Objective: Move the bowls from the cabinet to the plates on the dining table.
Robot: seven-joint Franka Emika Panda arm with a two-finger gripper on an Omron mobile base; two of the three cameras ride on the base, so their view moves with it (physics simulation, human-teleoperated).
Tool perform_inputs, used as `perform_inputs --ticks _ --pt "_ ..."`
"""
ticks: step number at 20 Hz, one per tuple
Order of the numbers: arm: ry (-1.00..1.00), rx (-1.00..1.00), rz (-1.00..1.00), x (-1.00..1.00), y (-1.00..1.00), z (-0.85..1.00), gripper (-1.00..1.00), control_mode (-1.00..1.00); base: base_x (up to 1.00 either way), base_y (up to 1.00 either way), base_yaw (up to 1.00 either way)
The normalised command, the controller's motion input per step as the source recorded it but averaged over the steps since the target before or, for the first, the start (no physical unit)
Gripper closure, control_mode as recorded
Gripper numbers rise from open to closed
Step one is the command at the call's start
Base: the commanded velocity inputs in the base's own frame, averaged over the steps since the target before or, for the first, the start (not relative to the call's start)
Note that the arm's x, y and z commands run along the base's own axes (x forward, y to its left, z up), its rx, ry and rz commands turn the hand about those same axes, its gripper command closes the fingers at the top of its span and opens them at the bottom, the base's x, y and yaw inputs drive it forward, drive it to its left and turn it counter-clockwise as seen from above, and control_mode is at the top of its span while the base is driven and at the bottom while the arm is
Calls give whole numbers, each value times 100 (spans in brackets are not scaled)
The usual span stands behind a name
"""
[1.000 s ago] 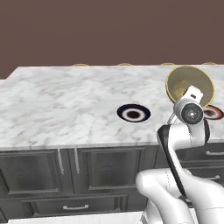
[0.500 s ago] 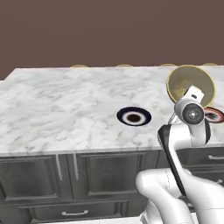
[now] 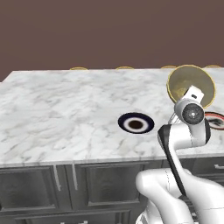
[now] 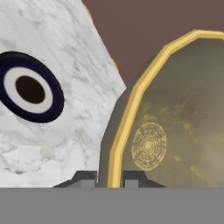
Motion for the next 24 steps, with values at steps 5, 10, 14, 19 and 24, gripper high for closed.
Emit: perform_inputs --ticks 5,10,14,19,24 --pt "0 0 0 0 0 0 100 100 27 4 0" --pt "0 0 0 0 0 0 100 100 23 2 0" --pt "0 0 0 0 0 0 100 100 1 7 0" --pt "0 0 0 0 0 0 100 100 0 1 0" --pt "0 0 0 0 0 0 100 100 0 2 0"
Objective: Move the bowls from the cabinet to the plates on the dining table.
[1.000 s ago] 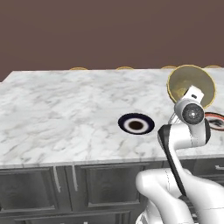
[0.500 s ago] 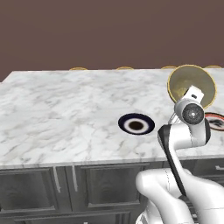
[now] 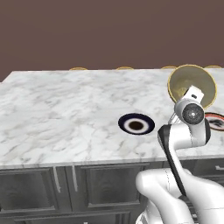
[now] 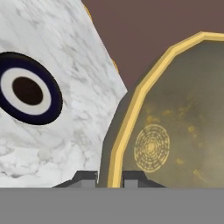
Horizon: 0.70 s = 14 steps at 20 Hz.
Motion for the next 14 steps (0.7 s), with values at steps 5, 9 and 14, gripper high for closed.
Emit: perform_inputs --ticks 5,9,14 --pt "0 0 0 1 3 -8 100 -100 0 3 0" --pt "1 0 0 23 20 -23 100 -100 0 0 0" --pt "7 -2 0 50 21 -34 100 -100 0 0 0"
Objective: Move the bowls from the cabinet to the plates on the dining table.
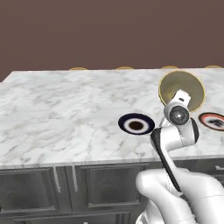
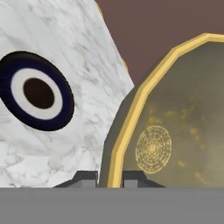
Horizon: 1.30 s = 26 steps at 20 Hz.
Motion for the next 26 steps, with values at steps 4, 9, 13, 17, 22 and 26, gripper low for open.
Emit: perform_inputs --ticks 4,9,13,17,22,26 --pt "10 -3 0 63 14 -46 100 -100 0 0 0" --pt "13 -7 0 68 16 -61 100 -100 0 0 0" --pt "12 -6 0 67 13 -55 100 -100 0 0 0" --pt "5 -5 0 40 18 -38 100 -100 0 0 0" --pt "0 -7 0 2 28 -25 100 -100 0 0 0" --pt "0 -7 0 -10 33 -20 100 -100 0 0 0"
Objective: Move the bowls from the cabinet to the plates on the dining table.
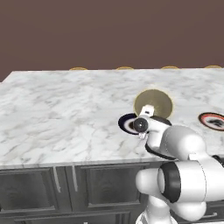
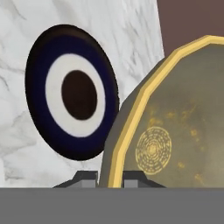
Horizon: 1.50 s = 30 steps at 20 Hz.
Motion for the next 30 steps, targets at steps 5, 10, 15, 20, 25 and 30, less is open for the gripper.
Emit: perform_inputs --ticks 5,10,15,20,25,30 --pt "0 -2 0 -4 18 -15 100 -100 0 0 0" --pt "0 0 0 0 2 -7 100 -100 0 0 0" --pt "0 3 0 0 0 0 100 -100 0 0 0" --pt "0 10 0 0 1 1 100 -100 0 0 0" --pt "1 15 0 9 7 12 100 -100 0 0 0" --pt "6 13 0 16 9 3 100 -100 0 0 0"
